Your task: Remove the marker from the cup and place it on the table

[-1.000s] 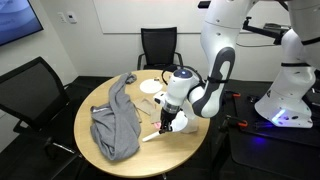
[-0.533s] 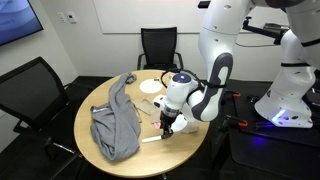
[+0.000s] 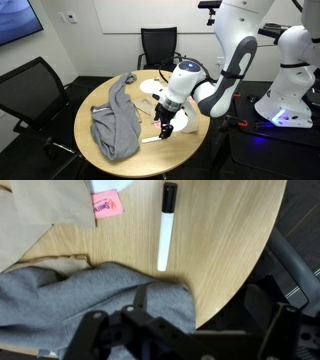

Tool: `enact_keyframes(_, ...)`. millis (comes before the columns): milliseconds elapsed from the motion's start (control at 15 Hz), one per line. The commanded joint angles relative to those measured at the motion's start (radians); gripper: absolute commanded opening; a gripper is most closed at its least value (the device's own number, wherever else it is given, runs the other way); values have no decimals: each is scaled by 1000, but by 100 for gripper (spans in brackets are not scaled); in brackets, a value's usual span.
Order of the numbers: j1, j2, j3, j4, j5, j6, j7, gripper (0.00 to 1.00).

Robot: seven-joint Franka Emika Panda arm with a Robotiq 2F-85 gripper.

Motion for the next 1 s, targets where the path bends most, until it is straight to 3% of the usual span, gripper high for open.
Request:
enact_keyframes(0,160,-192,-126,-127,27,-30,43,100)
enact_keyframes(200,339,-266,-309,-164,25,-38,60,100)
enact_keyframes(467,550,-277,-541,-169,13,-32,67,100)
enact_keyframes(533,468,-246,-460,-146,13,-8,50,100)
enact_keyframes(933,482,-239,-471,-147,12,-8,50,100)
